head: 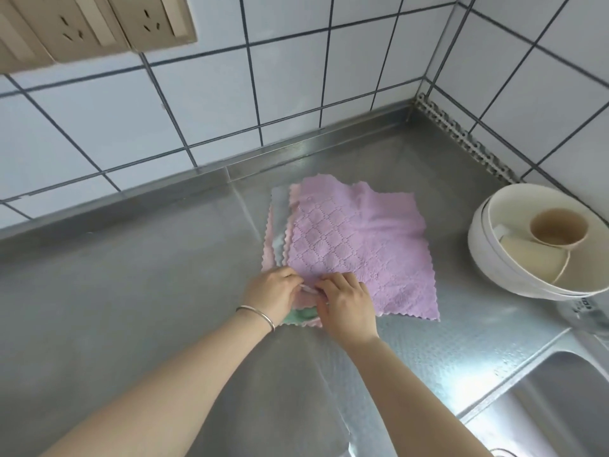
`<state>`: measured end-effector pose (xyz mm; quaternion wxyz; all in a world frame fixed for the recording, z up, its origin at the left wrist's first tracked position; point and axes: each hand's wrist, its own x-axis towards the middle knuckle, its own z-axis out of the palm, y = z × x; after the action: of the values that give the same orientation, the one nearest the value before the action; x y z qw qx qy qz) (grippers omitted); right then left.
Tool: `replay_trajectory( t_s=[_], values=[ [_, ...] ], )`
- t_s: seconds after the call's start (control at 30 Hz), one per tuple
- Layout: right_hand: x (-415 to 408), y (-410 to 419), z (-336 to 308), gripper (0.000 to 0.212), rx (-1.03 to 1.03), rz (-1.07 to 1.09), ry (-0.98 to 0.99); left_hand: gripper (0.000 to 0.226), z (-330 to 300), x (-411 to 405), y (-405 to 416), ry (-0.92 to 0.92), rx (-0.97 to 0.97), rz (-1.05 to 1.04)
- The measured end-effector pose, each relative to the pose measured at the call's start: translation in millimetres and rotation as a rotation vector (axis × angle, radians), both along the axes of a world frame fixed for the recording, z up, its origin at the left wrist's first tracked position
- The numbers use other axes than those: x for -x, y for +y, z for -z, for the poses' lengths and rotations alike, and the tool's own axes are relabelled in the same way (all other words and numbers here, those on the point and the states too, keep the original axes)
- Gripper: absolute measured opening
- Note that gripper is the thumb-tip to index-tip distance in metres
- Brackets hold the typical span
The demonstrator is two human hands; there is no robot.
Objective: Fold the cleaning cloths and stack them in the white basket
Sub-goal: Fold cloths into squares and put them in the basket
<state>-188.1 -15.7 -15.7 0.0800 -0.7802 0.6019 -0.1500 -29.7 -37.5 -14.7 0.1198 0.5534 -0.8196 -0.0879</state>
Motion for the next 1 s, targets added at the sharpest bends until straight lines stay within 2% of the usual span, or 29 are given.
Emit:
replay_trajectory(
  t_s=[0.1, 0.27, 0.4, 0.47, 0.53, 0.6, 0.7, 0.73, 0.8, 0.9, 1.0],
  values=[
    [3, -2, -6, 0.029, 0.019, 0.036, 0.07, 0.03, -13, 2, -1, 0.085, 0.014, -0.078],
    [40, -13, -42, 0.031, 0.207, 0.172, 0.022, 0.029, -62, -18, 1, 0.163, 0.153, -0.091],
    [59, -16, -105, 0.033, 0.431, 0.169, 0.009, 0.028, -120, -60, 13, 0.24, 0.279, -0.095],
    [56, -11, -141, 0.038, 0.458, 0.131, -0.021, 0.031, -153, -88, 28, 0.226, 0.342, -0.095],
    [46, -4, -174, 0.036, 0.401, 0.1, -0.083, 0.036, -183, -116, 48, 0.236, 0.333, -0.129],
    [27, 2, -201, 0.031, 0.259, 0.057, -0.161, 0.042, -208, -150, 69, 0.267, 0.311, -0.181],
    [-14, -4, -221, 0.01, -0.011, -0.04, -0.223, 0.048, -229, -201, 86, 0.287, 0.227, -0.293],
    [-31, -8, -224, 0.009, -0.102, -0.057, -0.198, 0.043, -230, -219, 88, 0.272, 0.188, -0.34],
    [-69, -12, -226, 0.029, -0.227, -0.092, -0.131, 0.024, -224, -255, 89, 0.228, 0.112, -0.45],
    [-120, -12, -227, 0.029, -0.248, -0.147, -0.155, 0.015, -219, -296, 93, 0.188, 0.131, -0.574],
    [-155, -7, -234, 0.023, -0.052, -0.201, -0.227, 0.019, -236, -319, 113, 0.173, 0.266, -0.65]
  ],
)
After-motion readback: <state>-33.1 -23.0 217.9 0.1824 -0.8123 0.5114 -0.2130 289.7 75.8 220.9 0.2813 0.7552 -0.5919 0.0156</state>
